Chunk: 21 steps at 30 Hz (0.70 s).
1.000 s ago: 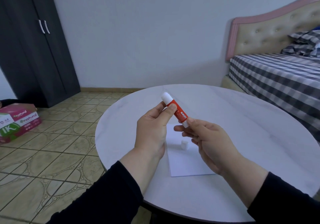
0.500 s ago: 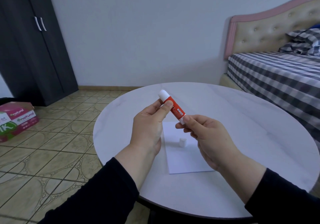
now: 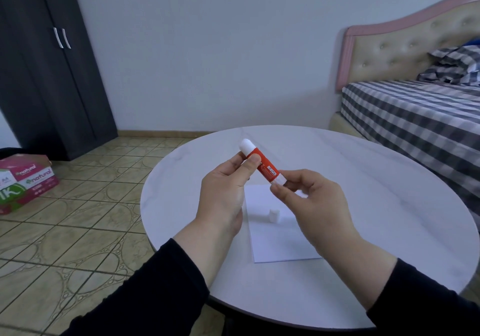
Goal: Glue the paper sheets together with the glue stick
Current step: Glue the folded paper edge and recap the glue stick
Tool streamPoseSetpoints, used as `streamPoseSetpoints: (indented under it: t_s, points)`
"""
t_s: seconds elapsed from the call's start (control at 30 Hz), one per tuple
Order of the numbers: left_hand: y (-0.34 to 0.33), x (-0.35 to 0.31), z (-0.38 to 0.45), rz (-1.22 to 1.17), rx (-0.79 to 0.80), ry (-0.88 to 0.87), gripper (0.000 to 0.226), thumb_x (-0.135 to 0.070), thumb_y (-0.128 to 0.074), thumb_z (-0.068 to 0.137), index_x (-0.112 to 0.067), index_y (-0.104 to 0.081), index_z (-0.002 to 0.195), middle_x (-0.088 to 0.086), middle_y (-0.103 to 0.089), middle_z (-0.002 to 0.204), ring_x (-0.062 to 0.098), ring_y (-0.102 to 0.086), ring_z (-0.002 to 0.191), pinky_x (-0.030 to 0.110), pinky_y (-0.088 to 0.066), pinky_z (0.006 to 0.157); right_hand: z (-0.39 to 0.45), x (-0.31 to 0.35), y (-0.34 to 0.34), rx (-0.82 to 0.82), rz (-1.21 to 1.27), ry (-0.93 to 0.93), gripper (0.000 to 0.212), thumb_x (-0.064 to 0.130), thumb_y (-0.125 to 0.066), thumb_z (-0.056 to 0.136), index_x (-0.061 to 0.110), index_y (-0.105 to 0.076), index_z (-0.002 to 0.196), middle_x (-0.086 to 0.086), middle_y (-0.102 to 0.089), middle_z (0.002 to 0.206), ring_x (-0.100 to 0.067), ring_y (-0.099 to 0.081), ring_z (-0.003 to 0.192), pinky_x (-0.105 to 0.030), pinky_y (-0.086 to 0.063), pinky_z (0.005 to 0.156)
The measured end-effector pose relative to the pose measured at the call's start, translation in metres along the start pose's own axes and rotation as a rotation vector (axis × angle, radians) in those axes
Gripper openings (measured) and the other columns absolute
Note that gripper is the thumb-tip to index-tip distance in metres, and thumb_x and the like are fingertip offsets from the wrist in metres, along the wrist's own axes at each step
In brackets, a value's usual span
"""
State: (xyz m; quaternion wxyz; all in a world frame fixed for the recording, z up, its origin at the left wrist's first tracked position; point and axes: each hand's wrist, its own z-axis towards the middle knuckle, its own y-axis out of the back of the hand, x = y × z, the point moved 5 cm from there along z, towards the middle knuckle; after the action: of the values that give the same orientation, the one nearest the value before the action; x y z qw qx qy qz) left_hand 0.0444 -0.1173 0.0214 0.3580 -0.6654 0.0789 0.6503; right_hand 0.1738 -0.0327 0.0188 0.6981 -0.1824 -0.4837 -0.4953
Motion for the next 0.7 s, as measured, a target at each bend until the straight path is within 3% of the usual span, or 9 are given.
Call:
streamPoseSetpoints:
  t_s: [0.07,0.1,0.27,0.37,0.47,0.5,0.57,0.63,0.7]
  points:
    - [-0.002,0.001,-0.002,0.003,0.011,-0.001,0.014,-0.029,-0.076,0.079,-0.025,-0.075,0.093,-0.020,-0.070,0.079,0.001,-0.058,0.085,0.012,-0.037,0.076,-0.006,0.012,0.002,-0.144,-0.420,0.346,0.015,0.026,-0.072,0.083,0.024,-0.071,0.098,0.026,-0.061,0.082,0.003,-0.050,0.081,-0.017,-0.037,0.075]
    - [-0.003,0.001,-0.002,0.000,0.016,-0.002,0.017,-0.029,-0.076,0.080,-0.025,-0.075,0.095,-0.020,-0.070,0.080,0.001,-0.057,0.085,0.012,-0.037,0.076,-0.008,0.012,0.001,-0.162,-0.469,0.410,0.016,0.027,-0.072,0.083,0.025,-0.071,0.099,0.029,-0.060,0.082,0.006,-0.049,0.083,-0.020,-0.037,0.078]
    - [-0.001,-0.002,-0.001,-0.010,0.028,-0.004,0.011,-0.024,-0.075,0.081,-0.026,-0.074,0.092,-0.018,-0.072,0.084,0.003,-0.060,0.087,0.012,-0.038,0.072,-0.002,0.000,-0.003,0.071,0.169,-0.044,0.016,0.033,-0.067,0.088,0.025,-0.073,0.101,0.013,-0.073,0.091,0.004,-0.063,0.088,-0.019,-0.043,0.081]
    - [-0.001,-0.002,0.000,-0.005,0.044,-0.003,0.012,-0.023,-0.075,0.081,-0.026,-0.074,0.093,-0.018,-0.072,0.081,-0.002,-0.061,0.081,0.011,-0.040,0.073,0.001,0.000,-0.005,0.114,0.239,-0.121,0.009,0.029,-0.069,0.087,0.026,-0.076,0.092,0.007,-0.074,0.086,0.000,-0.064,0.084,-0.022,-0.046,0.080]
    - [-0.003,0.002,-0.003,0.007,0.058,0.004,0.020,-0.027,-0.075,0.081,-0.023,-0.075,0.100,-0.020,-0.072,0.084,-0.006,-0.060,0.076,0.013,-0.040,0.078,-0.002,0.010,0.006,-0.120,-0.308,0.284,0.009,0.028,-0.072,0.085,0.024,-0.074,0.093,0.011,-0.068,0.076,-0.004,-0.057,0.082,-0.016,-0.038,0.076]
    - [-0.004,0.003,-0.004,0.013,0.063,0.008,0.025,-0.030,-0.075,0.080,-0.021,-0.075,0.104,-0.018,-0.072,0.089,-0.003,-0.059,0.080,0.015,-0.040,0.080,-0.005,0.013,0.005,-0.208,-0.515,0.468,0.014,0.029,-0.071,0.084,0.020,-0.074,0.094,0.011,-0.067,0.074,-0.006,-0.055,0.079,-0.020,-0.035,0.078]
    - [-0.005,0.004,-0.004,0.010,0.069,0.015,0.027,-0.030,-0.075,0.080,-0.022,-0.075,0.106,-0.017,-0.071,0.092,0.000,-0.058,0.085,0.014,-0.038,0.078,-0.010,0.015,0.004,-0.266,-0.655,0.673,0.022,0.033,-0.068,0.083,0.015,-0.074,0.094,0.012,-0.066,0.073,-0.010,-0.054,0.078,-0.029,-0.033,0.081]
    - [-0.005,0.003,-0.003,0.000,0.070,0.019,0.027,-0.028,-0.075,0.080,-0.022,-0.075,0.106,-0.016,-0.071,0.091,0.001,-0.058,0.085,0.013,-0.037,0.074,-0.007,0.016,0.008,-0.190,-0.540,0.583,0.021,0.038,-0.068,0.084,0.022,-0.073,0.097,0.024,-0.062,0.075,-0.003,-0.054,0.081,-0.025,-0.036,0.079]
    - [-0.003,0.001,-0.001,0.000,0.065,0.015,0.026,-0.026,-0.075,0.080,-0.021,-0.074,0.106,-0.013,-0.070,0.089,0.005,-0.057,0.084,0.016,-0.038,0.073,-0.002,0.014,0.006,0.007,-0.214,0.274,0.016,0.038,-0.069,0.087,0.031,-0.072,0.101,0.024,-0.067,0.082,0.003,-0.058,0.088,-0.020,-0.043,0.079]
